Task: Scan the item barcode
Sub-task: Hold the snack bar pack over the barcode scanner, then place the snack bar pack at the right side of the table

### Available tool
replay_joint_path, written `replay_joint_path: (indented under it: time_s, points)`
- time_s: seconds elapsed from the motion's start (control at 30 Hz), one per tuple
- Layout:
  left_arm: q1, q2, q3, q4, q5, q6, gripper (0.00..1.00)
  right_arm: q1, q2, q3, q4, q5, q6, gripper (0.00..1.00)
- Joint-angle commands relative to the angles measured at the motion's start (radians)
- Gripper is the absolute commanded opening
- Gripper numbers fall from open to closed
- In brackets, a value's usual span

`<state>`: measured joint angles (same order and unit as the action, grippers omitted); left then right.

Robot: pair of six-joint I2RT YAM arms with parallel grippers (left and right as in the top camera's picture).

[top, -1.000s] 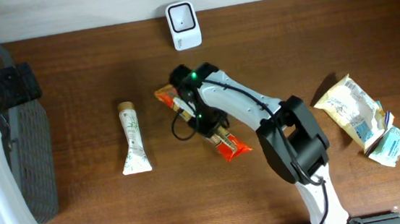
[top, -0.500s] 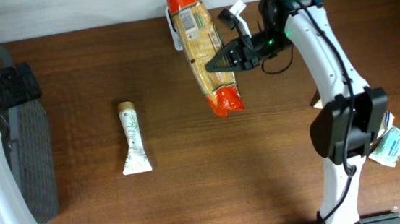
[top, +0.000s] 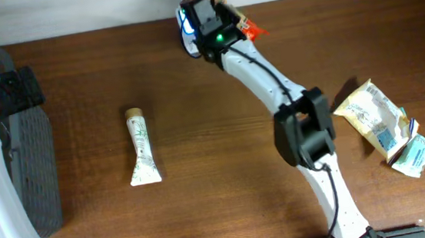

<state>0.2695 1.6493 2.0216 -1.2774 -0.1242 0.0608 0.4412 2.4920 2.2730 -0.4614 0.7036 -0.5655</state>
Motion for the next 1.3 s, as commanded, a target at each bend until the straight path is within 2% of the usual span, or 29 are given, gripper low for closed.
replay_joint_path:
  time_s: [0.0, 0.3, 0.37, 0.53, 0.6, 0.63, 0.7, 0.73, 0.83, 0.93, 0.97, 1.0, 1.03, 1.13, 1.27]
  points:
    - [0.002, -0.011, 0.005, 0.0, -0.004, 0.013, 0.99, 0.005, 0.036, 0.027, 0.073, 0.166, -0.097, 0.04]
    - [0.002, -0.011, 0.005, 0.0, -0.004, 0.013, 0.99, 0.035, 0.021, 0.027, 0.074, 0.252, -0.115, 0.04]
    - [0.002, -0.011, 0.005, 0.0, -0.004, 0.013, 0.99, 0.056, -0.064, 0.027, -0.018, 0.198, -0.078, 0.04]
    - [0.002, -0.011, 0.005, 0.0, -0.004, 0.013, 0.99, 0.011, -0.404, 0.027, -0.502, -0.387, 0.356, 0.04]
    - [0.002, -0.011, 0.005, 0.0, -0.004, 0.013, 0.99, -0.077, -0.52, 0.027, -0.682, -0.499, 0.613, 0.04]
    - [0.002, -0.011, 0.005, 0.0, -0.004, 0.013, 0.99, -0.119, -0.538, 0.027, -0.745, -0.502, 0.681, 0.04]
    - [0.002, -0.011, 0.005, 0.0, -0.004, 0.013, 0.99, -0.296, -0.525, 0.027, -0.967, -0.502, 0.881, 0.04]
    - [0.002, -0.011, 0.005, 0.0, -0.004, 0.013, 0.99, -0.433, -0.466, 0.027, -1.086, -0.503, 0.972, 0.04]
    - [0.002, -0.011, 0.005, 0.0, -0.004, 0.013, 0.99, -0.595, -0.327, 0.004, -1.138, -0.539, 0.993, 0.04]
    - [0.002, -0.011, 0.005, 0.0, -0.004, 0.013, 0.99, -0.686, -0.199, -0.075, -1.092, -0.536, 0.993, 0.04]
    - [0.002, -0.011, 0.005, 0.0, -0.004, 0.013, 0.99, -0.708, -0.177, -0.088, -1.075, -0.536, 0.993, 0.27]
    - [0.002, -0.011, 0.005, 0.0, -0.004, 0.013, 0.99, -0.724, -0.169, -0.091, -1.075, -0.536, 0.988, 0.65]
    - [0.002, -0.011, 0.005, 0.0, -0.004, 0.013, 0.99, -0.737, -0.171, -0.09, -1.079, -0.539, 0.98, 0.8]
    - [0.002, -0.011, 0.005, 0.0, -0.004, 0.013, 0.99, -0.736, -0.189, -0.035, -1.142, -0.643, 0.877, 0.84]
    - [0.002, -0.011, 0.005, 0.0, -0.004, 0.013, 0.99, -0.623, -0.201, 0.172, -1.237, -0.962, 0.682, 0.85]
